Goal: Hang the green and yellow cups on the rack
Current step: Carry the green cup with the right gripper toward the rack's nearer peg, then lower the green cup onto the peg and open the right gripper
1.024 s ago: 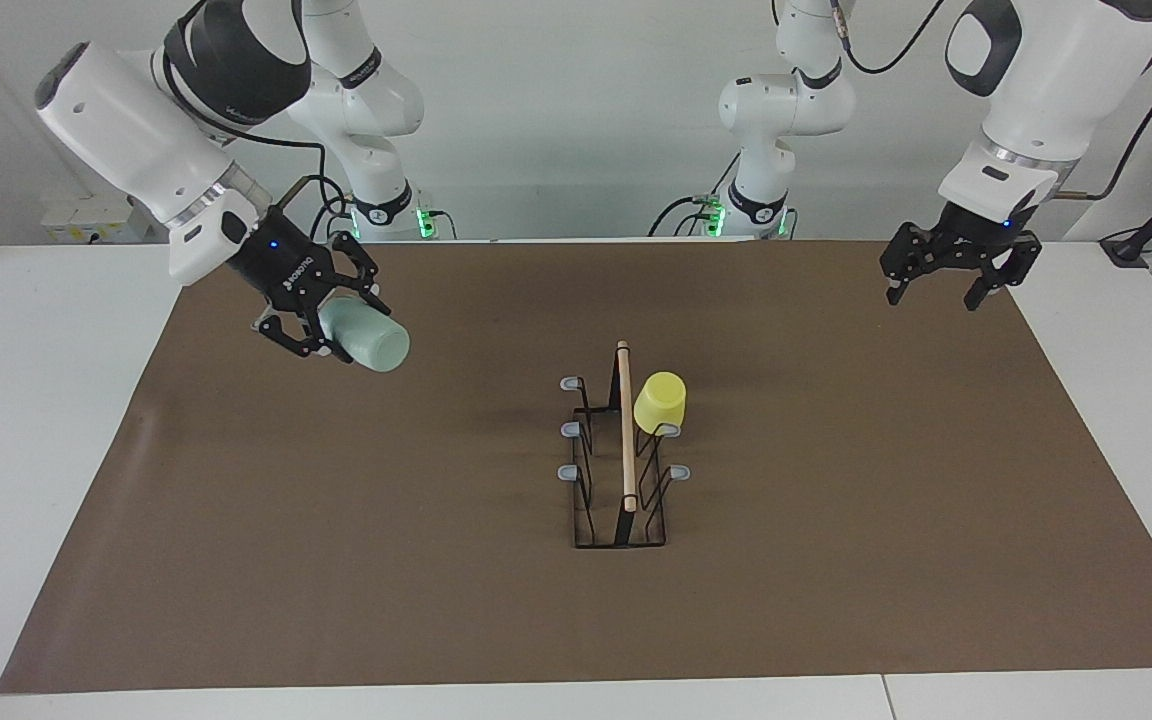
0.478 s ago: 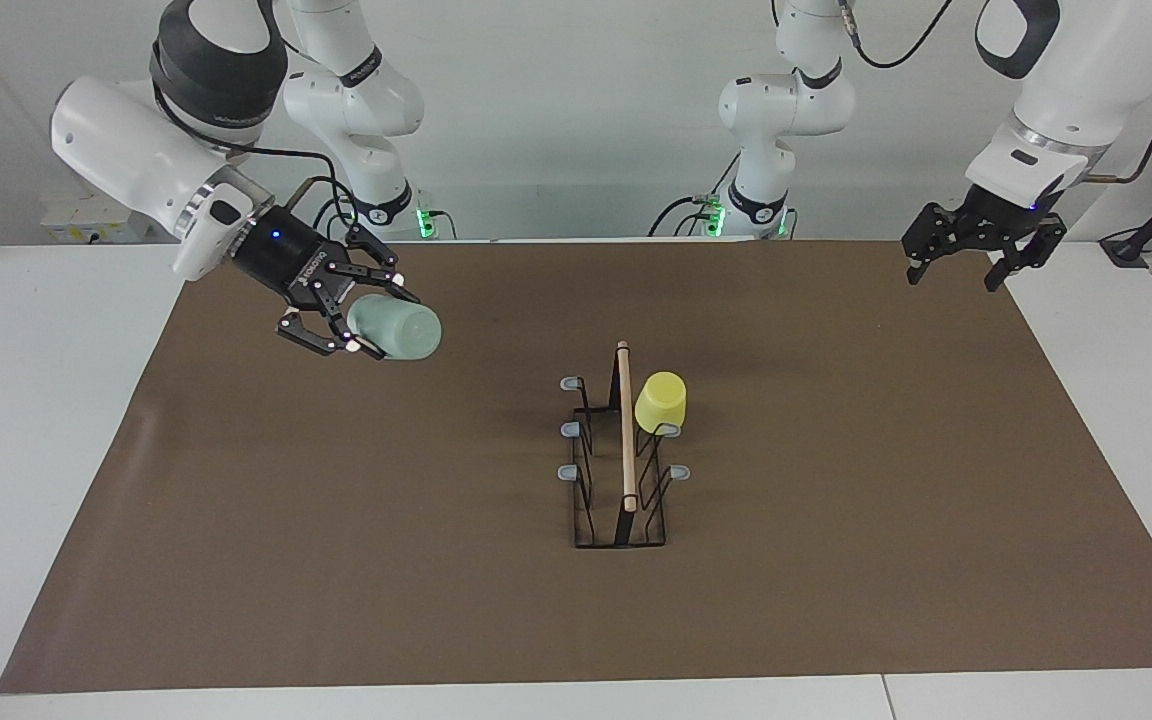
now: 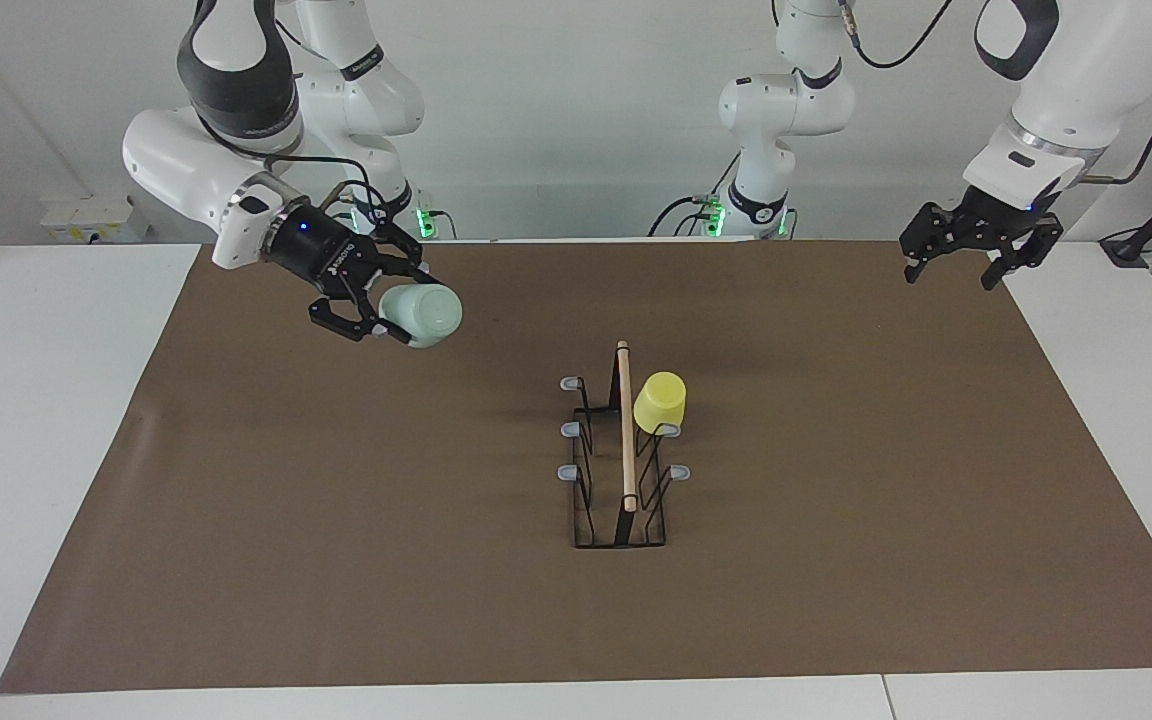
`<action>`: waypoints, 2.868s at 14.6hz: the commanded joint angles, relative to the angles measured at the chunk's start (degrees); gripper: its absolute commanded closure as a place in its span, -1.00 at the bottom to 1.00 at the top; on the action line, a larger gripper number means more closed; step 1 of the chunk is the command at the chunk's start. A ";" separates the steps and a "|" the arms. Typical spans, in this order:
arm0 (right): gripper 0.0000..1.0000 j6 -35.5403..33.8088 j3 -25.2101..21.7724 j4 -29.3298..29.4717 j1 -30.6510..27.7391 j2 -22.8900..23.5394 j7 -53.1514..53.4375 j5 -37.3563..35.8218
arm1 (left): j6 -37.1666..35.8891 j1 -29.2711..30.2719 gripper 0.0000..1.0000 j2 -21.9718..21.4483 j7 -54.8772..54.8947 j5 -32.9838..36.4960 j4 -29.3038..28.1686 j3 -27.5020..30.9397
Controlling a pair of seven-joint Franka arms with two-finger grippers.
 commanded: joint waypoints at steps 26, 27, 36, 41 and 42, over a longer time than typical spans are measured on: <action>0.05 12.34 0.37 -7.16 19.86 11.33 -47.39 55.59 | -0.30 -0.32 -1.00 -1.77 -0.03 0.95 -1.99 0.68; 0.05 12.43 0.37 -6.63 20.29 11.95 -48.80 57.01 | -0.30 -0.32 -1.00 -1.77 -0.03 0.95 -1.99 0.68; 0.05 13.31 0.37 -3.38 21.87 15.65 -52.15 60.18 | -0.30 -0.32 -1.00 -1.77 -0.03 0.95 -1.99 0.68; 0.05 12.26 0.37 -3.11 22.93 17.23 -53.99 63.17 | -0.30 -0.32 -1.00 -1.77 -0.03 0.95 -1.99 0.68; 0.05 11.47 0.37 -3.11 22.94 17.75 -54.26 63.43 | -0.30 -0.32 -1.00 -1.77 -0.03 0.95 -1.99 0.68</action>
